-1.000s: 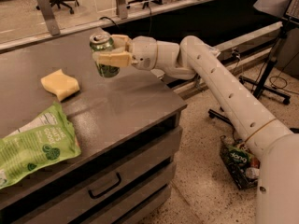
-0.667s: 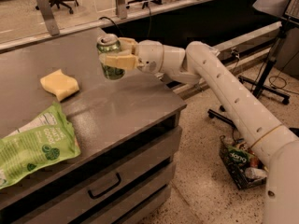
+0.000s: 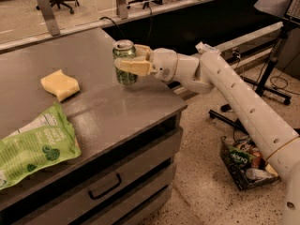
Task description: Place green can upright
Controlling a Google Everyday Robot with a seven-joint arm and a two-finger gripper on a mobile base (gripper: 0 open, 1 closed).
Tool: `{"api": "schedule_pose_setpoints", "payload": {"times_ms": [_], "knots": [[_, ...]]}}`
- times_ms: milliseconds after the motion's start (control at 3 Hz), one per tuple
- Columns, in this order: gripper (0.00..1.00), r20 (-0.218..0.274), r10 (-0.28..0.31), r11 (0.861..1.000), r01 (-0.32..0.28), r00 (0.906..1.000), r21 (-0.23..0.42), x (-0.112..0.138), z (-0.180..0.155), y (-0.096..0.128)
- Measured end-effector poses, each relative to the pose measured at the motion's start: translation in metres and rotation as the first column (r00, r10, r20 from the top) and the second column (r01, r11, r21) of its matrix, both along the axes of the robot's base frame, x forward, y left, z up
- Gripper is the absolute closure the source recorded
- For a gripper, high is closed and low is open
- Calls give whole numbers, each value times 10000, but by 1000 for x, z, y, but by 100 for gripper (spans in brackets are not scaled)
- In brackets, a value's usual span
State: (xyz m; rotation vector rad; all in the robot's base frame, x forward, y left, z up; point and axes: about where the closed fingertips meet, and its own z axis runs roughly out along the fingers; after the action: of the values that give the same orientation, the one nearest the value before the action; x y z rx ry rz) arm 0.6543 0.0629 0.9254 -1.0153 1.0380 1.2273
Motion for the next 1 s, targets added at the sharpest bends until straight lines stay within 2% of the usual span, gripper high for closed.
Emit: {"api": "schedule_pose_setpoints", "payload": {"times_ms": [333,1000], "knots": [[82,-179,-235,9996,232,9996,-137,1,-4,-11],[36,-468,-592,9975,572,9971,-426,3,-13,-21]]}}
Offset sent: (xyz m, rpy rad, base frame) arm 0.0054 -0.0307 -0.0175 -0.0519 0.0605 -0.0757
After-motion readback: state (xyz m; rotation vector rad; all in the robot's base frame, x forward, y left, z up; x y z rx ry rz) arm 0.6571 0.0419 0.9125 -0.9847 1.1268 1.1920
